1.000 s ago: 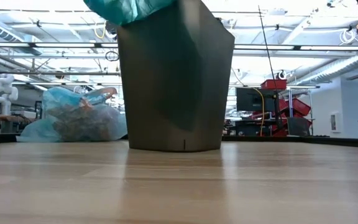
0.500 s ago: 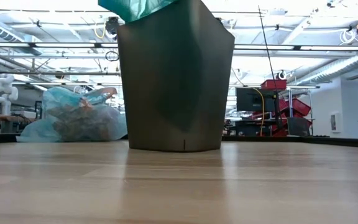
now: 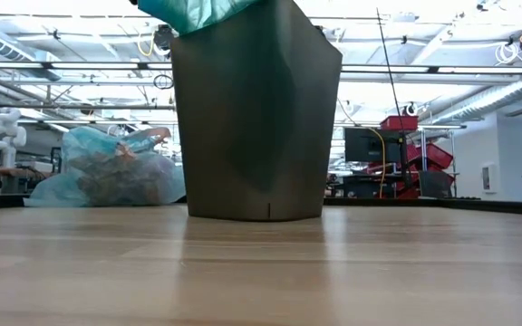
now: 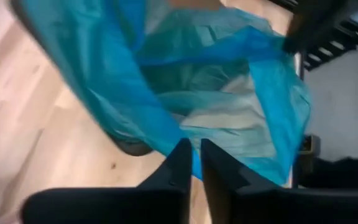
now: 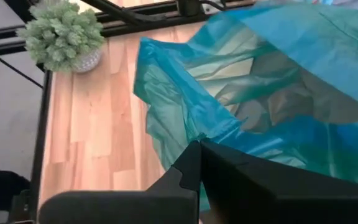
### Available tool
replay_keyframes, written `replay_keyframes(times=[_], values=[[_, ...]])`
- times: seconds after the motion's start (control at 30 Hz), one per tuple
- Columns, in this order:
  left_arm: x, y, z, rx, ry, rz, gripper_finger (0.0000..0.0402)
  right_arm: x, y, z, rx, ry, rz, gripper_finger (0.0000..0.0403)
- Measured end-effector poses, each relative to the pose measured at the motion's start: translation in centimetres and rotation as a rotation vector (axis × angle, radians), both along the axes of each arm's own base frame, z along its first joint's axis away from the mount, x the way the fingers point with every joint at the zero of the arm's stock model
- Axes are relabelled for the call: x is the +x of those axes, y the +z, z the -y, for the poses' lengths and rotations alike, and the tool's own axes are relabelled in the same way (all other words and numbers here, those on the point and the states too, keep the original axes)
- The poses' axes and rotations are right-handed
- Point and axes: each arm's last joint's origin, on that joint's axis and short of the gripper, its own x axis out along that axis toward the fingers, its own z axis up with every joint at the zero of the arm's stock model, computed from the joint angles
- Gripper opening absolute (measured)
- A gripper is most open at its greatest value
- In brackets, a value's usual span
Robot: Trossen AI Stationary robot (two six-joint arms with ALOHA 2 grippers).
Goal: Place trash/remove bag and relplace
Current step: Insert the blue trash bag into the black trash bin
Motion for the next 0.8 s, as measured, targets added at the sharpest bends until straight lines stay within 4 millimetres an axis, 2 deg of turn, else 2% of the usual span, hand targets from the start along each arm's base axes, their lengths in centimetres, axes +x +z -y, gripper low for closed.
replay_keyframes(times=[0.23,0.43,0.57,0.8], values=[[0.4,-0.3,0.5,0.096,-0.044,-0.010,0.0147,0.0,0.1,-0.4,0.005,-0.024,0.020,0.0000],[1.6,-0.9,1.1,0.175,-0.059,-0.039,0.0239,0.1,0.1,-0.4,0.005,-0.025,0.031,0.0000],[3.0,-1.9,1.6,0.201,-0.081,-0.083,0.0262,0.1,0.1,-0.4,0.003,-0.023,0.031,0.0000],[5.1,-4.2,1.3,0.320,-0.015,-0.225,0.0256,0.1,0.2,-0.4,0.002,-0.022,0.031,0.0000]])
